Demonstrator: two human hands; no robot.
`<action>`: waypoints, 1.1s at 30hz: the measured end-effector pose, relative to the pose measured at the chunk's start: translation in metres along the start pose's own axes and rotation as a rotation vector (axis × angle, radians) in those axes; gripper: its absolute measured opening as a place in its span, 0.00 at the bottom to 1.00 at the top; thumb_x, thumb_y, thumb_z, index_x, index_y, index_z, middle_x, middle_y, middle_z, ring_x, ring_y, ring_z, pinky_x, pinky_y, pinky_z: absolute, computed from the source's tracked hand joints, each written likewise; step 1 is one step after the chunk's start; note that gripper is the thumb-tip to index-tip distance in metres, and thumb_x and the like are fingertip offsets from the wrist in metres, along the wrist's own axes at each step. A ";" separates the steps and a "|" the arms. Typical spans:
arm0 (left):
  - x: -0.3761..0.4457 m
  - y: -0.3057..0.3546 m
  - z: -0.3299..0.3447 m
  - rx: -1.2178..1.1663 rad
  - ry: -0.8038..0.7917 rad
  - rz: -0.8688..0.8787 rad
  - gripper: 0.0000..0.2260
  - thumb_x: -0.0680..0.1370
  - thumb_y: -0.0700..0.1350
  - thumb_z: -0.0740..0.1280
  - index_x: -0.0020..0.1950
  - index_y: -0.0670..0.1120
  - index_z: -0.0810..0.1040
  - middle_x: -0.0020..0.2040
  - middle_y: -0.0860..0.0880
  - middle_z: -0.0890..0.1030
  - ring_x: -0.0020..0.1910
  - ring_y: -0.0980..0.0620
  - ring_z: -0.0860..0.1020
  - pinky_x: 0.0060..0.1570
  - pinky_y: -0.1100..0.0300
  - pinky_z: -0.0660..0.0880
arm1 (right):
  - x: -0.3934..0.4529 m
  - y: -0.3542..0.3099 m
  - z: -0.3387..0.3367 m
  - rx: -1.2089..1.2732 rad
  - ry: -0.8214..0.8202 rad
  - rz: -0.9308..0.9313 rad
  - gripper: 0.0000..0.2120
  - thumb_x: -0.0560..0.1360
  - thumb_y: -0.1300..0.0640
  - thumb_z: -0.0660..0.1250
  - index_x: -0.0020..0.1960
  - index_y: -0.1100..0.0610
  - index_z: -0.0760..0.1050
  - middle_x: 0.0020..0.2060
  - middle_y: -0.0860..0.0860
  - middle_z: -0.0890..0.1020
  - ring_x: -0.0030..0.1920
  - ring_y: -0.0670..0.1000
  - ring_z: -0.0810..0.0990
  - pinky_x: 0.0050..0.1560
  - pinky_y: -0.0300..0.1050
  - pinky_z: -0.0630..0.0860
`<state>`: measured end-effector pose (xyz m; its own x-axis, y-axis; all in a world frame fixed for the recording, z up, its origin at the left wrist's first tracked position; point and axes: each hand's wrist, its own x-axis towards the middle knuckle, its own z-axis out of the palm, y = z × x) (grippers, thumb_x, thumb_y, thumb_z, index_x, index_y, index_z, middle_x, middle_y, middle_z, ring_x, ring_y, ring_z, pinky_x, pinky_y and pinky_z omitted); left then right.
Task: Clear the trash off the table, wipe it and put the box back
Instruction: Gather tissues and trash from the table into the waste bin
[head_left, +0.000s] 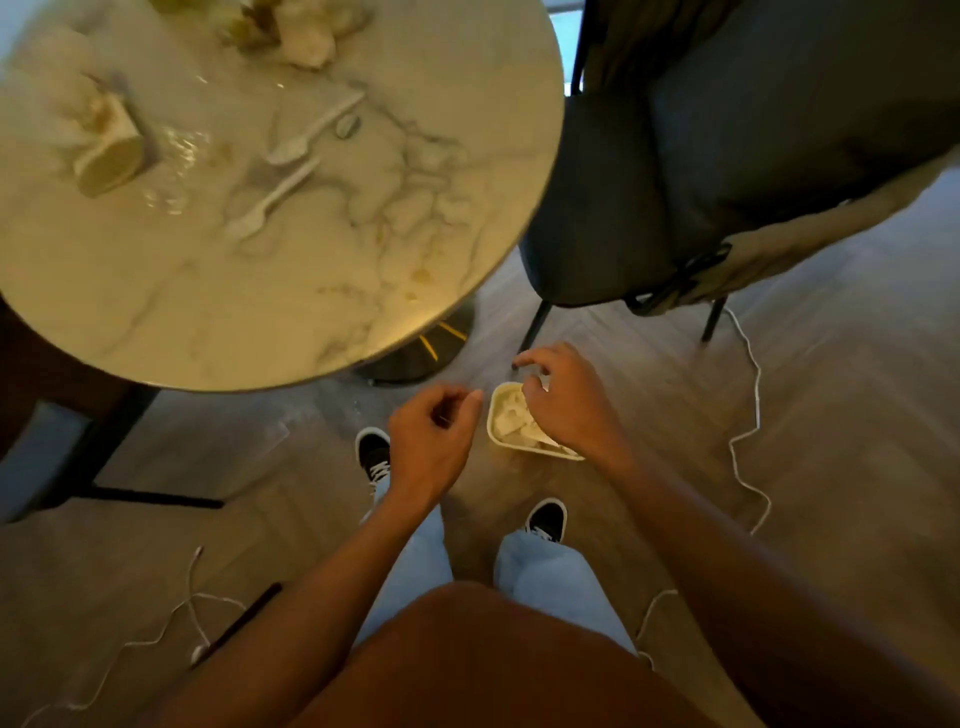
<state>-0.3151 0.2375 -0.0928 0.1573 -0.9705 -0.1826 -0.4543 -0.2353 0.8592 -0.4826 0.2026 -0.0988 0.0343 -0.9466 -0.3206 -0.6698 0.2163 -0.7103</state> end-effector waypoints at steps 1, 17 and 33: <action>0.001 0.003 -0.013 -0.023 0.030 -0.008 0.04 0.75 0.46 0.71 0.42 0.46 0.82 0.35 0.51 0.81 0.36 0.55 0.79 0.39 0.61 0.76 | 0.003 -0.016 -0.004 0.001 0.002 -0.020 0.12 0.78 0.58 0.62 0.61 0.53 0.76 0.60 0.52 0.76 0.59 0.49 0.75 0.58 0.40 0.71; 0.097 -0.031 -0.210 -0.197 0.358 -0.149 0.03 0.75 0.44 0.71 0.42 0.51 0.82 0.38 0.53 0.83 0.37 0.60 0.79 0.38 0.69 0.75 | 0.132 -0.228 0.051 -0.073 -0.127 -0.287 0.12 0.77 0.60 0.63 0.58 0.54 0.79 0.56 0.51 0.80 0.47 0.45 0.75 0.51 0.38 0.70; 0.281 -0.082 -0.363 -0.167 0.314 -0.277 0.04 0.76 0.46 0.69 0.49 0.54 0.79 0.43 0.59 0.79 0.43 0.64 0.77 0.43 0.72 0.70 | 0.291 -0.415 0.197 -0.389 -0.203 -0.569 0.17 0.76 0.57 0.63 0.64 0.49 0.77 0.69 0.56 0.69 0.65 0.58 0.68 0.64 0.48 0.67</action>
<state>0.0842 0.0029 -0.0412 0.5236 -0.8029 -0.2850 -0.2139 -0.4476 0.8683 -0.0488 -0.1158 -0.0206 0.5686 -0.8161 -0.1036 -0.7215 -0.4342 -0.5394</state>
